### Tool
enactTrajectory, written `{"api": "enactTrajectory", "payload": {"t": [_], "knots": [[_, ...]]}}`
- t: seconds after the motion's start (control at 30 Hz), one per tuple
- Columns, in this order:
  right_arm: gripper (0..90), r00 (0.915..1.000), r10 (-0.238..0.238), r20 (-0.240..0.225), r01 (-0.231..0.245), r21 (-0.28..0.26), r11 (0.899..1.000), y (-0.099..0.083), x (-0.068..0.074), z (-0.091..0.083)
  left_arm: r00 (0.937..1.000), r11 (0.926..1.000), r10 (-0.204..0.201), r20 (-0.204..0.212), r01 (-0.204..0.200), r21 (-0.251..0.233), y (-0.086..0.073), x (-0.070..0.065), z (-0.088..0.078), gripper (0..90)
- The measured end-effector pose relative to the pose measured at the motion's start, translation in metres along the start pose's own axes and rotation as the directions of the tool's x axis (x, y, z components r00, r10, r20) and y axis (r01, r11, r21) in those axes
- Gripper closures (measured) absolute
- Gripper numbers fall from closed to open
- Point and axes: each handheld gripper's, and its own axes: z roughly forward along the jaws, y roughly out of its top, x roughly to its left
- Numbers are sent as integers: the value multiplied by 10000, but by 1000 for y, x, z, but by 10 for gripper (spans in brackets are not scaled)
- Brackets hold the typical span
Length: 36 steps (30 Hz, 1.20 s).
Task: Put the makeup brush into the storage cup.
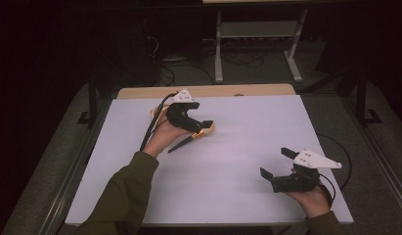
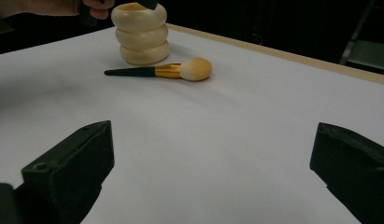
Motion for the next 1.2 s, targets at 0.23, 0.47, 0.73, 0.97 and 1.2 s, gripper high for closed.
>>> {"api": "enactTrajectory", "payload": {"t": [0.23,0.47,0.73,0.97,1.2], "knots": [[0,10000,41,-12,-41,5,10000,0,0,0,9999,9970,-109,-125,118,771,0,3,7,144],[0,10000,41,-27,-41,6,10000,0,0,-1,9988,9899,-450,-210,474,1339,-1,7,12,192],[0,10000,58,-50,-58,-1,10000,0,0,-1,9989,9769,-253,-386,329,2109,1,7,16,253],[0,10000,65,-71,-65,-8,10000,0,0,-1,9986,9643,-191,-494,315,2628,0,6,22,296],[0,9999,69,-76,-69,-8,10000,0,-1,-1,9978,9525,-147,-652,338,3027,-3,9,26,339]]}}
